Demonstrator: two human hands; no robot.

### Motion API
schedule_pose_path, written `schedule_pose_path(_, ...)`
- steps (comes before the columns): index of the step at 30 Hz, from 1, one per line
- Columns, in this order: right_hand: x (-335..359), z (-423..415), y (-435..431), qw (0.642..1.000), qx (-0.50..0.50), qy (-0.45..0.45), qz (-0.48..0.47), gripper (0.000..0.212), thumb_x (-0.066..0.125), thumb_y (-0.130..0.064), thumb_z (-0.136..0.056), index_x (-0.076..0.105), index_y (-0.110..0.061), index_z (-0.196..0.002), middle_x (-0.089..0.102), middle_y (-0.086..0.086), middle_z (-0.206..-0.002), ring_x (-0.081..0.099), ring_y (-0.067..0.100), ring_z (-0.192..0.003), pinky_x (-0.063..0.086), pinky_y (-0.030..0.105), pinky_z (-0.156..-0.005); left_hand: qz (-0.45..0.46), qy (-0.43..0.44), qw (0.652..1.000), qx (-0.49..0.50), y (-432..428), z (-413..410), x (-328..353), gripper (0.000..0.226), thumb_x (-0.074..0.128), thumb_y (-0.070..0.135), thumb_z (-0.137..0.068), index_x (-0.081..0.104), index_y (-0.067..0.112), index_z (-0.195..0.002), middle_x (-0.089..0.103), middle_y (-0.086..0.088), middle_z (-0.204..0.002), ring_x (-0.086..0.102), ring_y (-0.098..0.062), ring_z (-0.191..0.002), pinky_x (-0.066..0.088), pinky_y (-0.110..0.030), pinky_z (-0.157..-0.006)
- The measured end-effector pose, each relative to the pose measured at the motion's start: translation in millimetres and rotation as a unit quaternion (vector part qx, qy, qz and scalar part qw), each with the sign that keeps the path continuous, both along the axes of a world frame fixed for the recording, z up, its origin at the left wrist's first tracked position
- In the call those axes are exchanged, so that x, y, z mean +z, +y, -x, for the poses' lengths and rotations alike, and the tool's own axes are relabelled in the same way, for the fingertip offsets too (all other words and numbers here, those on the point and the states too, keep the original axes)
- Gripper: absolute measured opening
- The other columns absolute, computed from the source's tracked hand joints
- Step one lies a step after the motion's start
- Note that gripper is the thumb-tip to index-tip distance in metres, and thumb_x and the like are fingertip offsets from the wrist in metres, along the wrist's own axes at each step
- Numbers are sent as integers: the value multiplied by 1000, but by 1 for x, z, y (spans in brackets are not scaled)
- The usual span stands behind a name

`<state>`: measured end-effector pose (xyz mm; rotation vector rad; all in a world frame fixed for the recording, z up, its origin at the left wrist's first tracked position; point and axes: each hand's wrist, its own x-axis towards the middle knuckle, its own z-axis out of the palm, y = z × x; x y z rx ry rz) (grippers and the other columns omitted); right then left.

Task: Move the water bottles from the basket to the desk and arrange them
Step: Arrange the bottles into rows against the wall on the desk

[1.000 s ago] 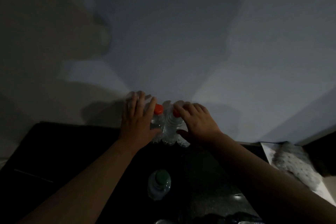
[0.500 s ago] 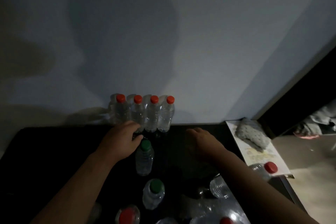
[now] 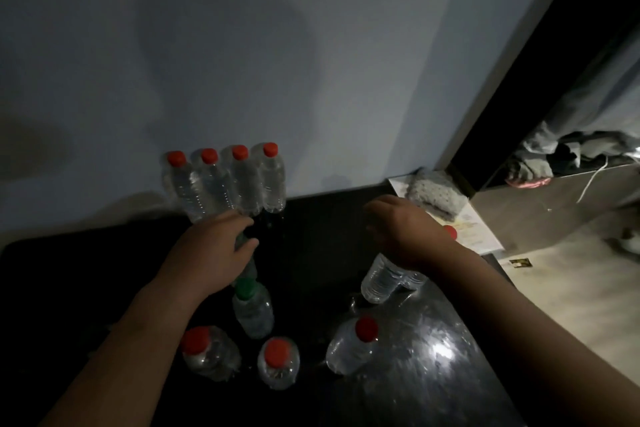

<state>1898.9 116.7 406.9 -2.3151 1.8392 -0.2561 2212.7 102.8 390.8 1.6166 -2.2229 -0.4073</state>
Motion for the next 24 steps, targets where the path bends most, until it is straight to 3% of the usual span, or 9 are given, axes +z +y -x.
schedule_pose_path(14, -25, 127, 47, 998, -51, -6, -41, 42, 60, -32, -88, 53, -21, -129, 55, 1, -129, 53, 24, -114, 49, 38, -93, -23, -78, 994, -70, 47, 159, 16, 44, 55, 42, -92, 54, 25, -132, 58, 8, -125, 54, -15, -114, 46, -33, -93)
schedule_pose_path(24, -53, 150, 34, 989, -56, -115, -77, 55, 66, -25, -85, 49, -21, -137, 45, -1, -137, 53, 21, -118, 47, 30, -96, -129, -30, 988, -79, 39, 236, -11, 71, 62, 37, -89, 24, 34, -149, 32, 9, -154, 37, -15, -138, 37, -37, -110)
